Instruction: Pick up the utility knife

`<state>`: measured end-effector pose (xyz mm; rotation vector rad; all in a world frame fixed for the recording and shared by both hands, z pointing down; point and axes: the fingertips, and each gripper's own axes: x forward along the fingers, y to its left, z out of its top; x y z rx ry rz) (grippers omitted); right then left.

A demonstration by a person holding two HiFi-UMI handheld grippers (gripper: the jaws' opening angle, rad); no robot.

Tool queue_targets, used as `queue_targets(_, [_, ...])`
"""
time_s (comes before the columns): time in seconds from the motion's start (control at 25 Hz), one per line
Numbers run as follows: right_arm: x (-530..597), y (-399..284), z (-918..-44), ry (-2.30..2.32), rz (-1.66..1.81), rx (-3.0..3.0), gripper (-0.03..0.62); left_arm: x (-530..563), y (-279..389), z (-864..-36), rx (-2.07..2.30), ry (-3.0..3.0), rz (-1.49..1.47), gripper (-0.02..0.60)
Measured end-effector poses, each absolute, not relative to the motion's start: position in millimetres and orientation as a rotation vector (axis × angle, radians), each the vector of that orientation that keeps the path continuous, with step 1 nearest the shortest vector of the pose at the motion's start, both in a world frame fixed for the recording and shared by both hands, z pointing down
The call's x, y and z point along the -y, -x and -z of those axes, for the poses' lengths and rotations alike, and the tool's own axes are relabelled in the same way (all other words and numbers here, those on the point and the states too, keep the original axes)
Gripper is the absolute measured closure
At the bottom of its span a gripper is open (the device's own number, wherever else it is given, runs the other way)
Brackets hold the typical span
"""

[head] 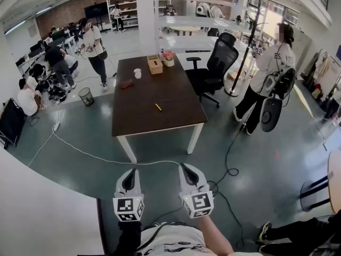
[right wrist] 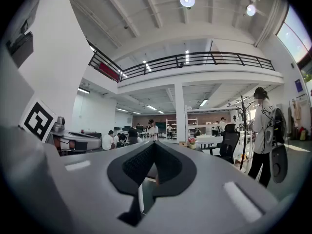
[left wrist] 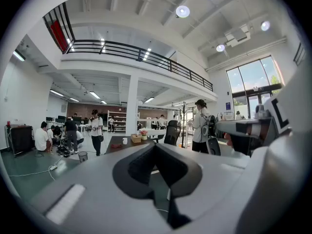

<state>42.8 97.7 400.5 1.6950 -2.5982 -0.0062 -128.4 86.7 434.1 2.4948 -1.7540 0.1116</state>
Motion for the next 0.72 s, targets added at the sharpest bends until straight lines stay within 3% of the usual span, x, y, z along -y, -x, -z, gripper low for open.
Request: queue_targets(0.72, [-95.5, -53.5, -400.9, -1.665, -0.024, 2.648, 0.592, -78.8, 109.0, -433.2, 1.733, -2.513, -0.116, 0.581])
